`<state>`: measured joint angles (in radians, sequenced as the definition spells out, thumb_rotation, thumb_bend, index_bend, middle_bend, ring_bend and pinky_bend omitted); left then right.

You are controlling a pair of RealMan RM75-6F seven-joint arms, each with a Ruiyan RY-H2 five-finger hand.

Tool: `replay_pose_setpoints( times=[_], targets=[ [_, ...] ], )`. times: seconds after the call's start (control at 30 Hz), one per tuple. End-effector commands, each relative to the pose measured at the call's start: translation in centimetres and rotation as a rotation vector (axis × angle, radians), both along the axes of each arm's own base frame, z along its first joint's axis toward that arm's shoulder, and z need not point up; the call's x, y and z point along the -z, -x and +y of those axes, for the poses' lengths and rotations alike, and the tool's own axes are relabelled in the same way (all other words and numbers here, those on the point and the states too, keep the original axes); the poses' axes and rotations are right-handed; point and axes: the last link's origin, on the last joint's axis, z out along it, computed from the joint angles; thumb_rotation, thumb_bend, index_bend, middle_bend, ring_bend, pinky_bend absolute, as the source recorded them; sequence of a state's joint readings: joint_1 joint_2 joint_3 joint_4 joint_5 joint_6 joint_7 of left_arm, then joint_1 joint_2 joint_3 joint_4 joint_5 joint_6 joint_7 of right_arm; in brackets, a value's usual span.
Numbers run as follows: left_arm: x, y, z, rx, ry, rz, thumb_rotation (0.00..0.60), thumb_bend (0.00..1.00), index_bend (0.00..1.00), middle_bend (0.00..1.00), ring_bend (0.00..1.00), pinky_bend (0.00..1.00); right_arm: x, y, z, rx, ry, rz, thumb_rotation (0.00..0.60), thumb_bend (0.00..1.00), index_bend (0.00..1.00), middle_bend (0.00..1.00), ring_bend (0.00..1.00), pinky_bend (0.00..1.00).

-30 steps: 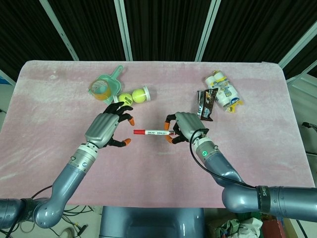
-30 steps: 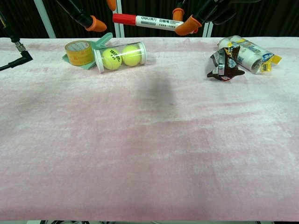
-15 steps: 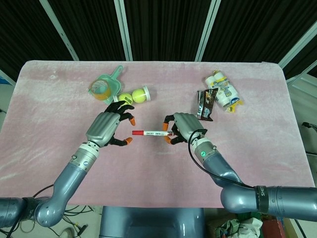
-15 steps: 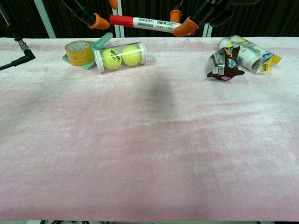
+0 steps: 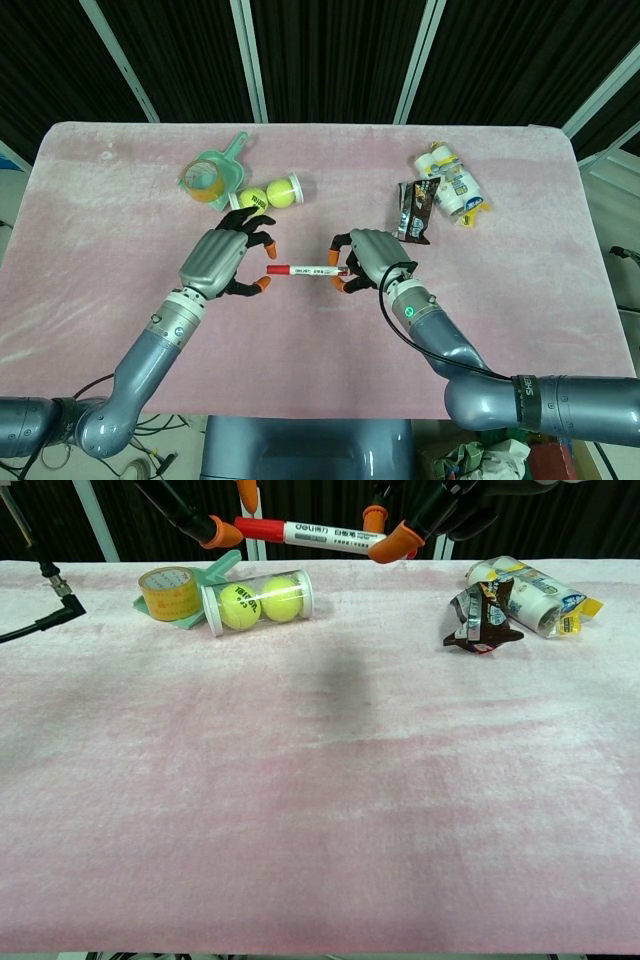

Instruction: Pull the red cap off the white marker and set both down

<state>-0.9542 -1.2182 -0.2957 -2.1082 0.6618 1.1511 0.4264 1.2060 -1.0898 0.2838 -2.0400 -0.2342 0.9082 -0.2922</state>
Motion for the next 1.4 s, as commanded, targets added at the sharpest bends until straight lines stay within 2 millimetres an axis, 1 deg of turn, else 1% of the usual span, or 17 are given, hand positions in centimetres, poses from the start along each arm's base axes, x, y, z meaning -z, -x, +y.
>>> replay_pose_setpoints(
  times=[0.03,0.63,0.97,1.2,1.4],
  targets=[
    [0.1,0.0,0.0,0.002,-0.002,0.005,0.6,0.29,0.47,0.17,0.0,0.06,0.0,-0.1,0.0,-0.002,-0.001,-0.001,0.6,0.41,0.79,1.0,1.0,0.96],
    [0.9,-0.6,-0.1,0.013,0.004,0.008,0.6,0.29,0.5,0.19,0.0,0.06,-0.1,0.1,0.1,0.0,-0.005,0.0,0.6,0.41,0.8,1.0,1.0,0.96],
    [0.9,-0.8,-0.1,0.015,-0.003,0.006,0.6,0.29,0.52,0.19,0.0,0.06,-0.2,0.2,0.1,0.002,-0.011,0.001,0.6,0.41,0.8,1.0,1.0,0.96],
    [1.2,-0.7,-0.1,0.013,0.003,0.017,0.6,0.33,0.55,0.22,0.0,0.06,0.0,0.2,0.1,0.004,-0.017,0.0,0.6,0.41,0.8,1.0,1.0,0.96],
    [1.2,-0.7,0.0,0.01,-0.005,0.015,0.6,0.34,0.55,0.22,0.0,0.06,0.0,0.2,0.1,0.004,-0.02,-0.004,0.6,0.41,0.8,1.0,1.0,0.96]
  ],
)
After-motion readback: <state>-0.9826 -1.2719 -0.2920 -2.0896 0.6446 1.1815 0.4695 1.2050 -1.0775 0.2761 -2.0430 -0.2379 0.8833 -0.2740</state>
